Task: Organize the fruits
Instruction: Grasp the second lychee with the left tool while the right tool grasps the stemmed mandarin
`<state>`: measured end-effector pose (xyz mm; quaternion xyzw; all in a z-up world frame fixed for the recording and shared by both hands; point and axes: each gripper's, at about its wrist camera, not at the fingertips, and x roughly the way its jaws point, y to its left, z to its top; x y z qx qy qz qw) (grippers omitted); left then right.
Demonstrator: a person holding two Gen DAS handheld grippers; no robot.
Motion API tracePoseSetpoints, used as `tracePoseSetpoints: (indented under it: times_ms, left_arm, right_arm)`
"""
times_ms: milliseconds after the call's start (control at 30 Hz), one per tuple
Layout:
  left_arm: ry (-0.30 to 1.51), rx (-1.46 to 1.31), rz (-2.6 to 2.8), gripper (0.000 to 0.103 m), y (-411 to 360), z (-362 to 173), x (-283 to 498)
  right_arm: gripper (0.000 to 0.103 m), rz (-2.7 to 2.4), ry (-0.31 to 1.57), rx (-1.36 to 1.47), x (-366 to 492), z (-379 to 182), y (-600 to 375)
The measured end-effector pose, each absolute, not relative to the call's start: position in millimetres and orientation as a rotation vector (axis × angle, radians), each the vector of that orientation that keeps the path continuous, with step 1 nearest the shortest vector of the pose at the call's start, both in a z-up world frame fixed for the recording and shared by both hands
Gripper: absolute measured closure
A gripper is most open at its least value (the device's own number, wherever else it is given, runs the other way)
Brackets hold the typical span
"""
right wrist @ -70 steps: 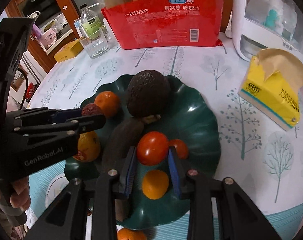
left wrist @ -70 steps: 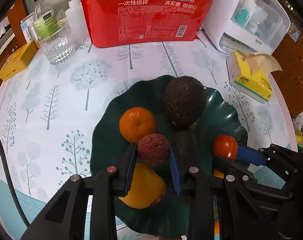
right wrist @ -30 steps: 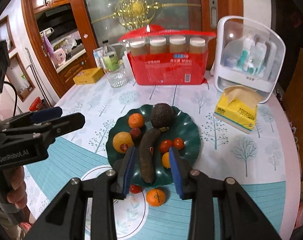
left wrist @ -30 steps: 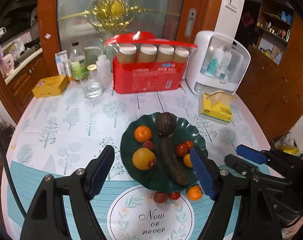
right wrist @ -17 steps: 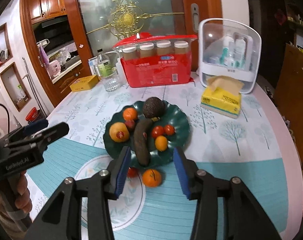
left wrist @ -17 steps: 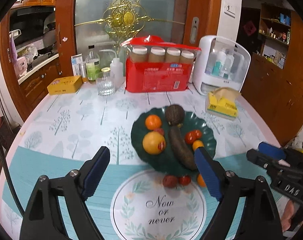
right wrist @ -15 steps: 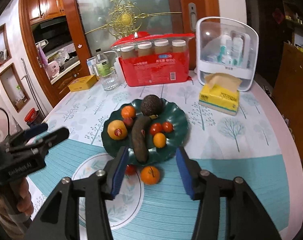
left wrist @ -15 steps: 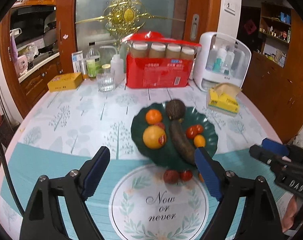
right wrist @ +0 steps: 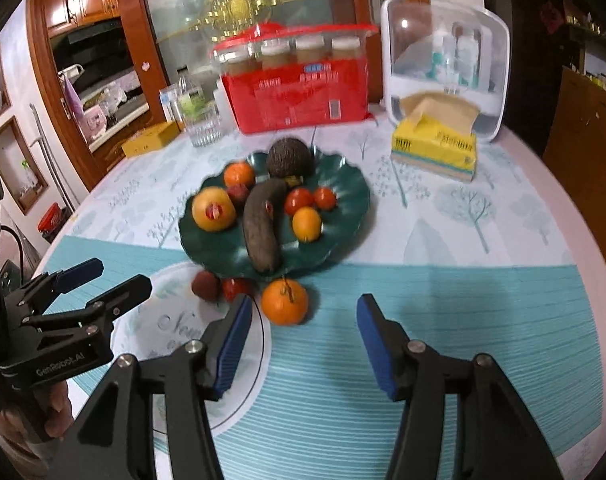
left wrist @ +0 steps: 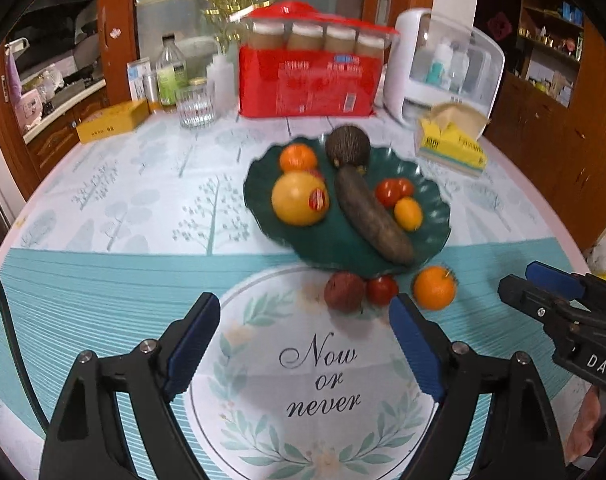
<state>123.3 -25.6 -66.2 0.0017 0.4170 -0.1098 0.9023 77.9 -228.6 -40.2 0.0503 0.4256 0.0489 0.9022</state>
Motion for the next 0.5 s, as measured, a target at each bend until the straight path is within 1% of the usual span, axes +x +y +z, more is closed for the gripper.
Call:
tracePoseSetpoints:
  times_ms: [167, 200, 267, 333, 500]
  left_arm:
    - [0.900, 0.020, -0.260, 0.019, -32.1, -85.9, 133.1]
    - [0.904, 0.024, -0.259, 0.020, -32.7, -88.8, 135.6]
    - [0.918, 0.019, -0.271, 0.028, -32.2, -94.1, 140.9]
    - [0.947, 0.001, -0.285, 0.033, -31.3, -100.5, 148.0]
    - [0.972, -0.019, -0.292, 0.033, -28.3, -108.1, 156.7]
  right_arm:
    - [0.048, 0.122, 0.926, 0.126, 89.6, -61.2, -226.4]
    - [0.048, 0.125, 0.930, 0.124, 92.3, -63.6, -225.1]
    - [0.048, 0.135, 0.939, 0.123, 99.0, -68.0, -222.2]
    - [0.048, 0.147, 0.951, 0.122, 106.5, -73.7, -219.2]
    - [0.048, 0.156, 0.966, 0.098, 120.0, -86.8, -211.7]
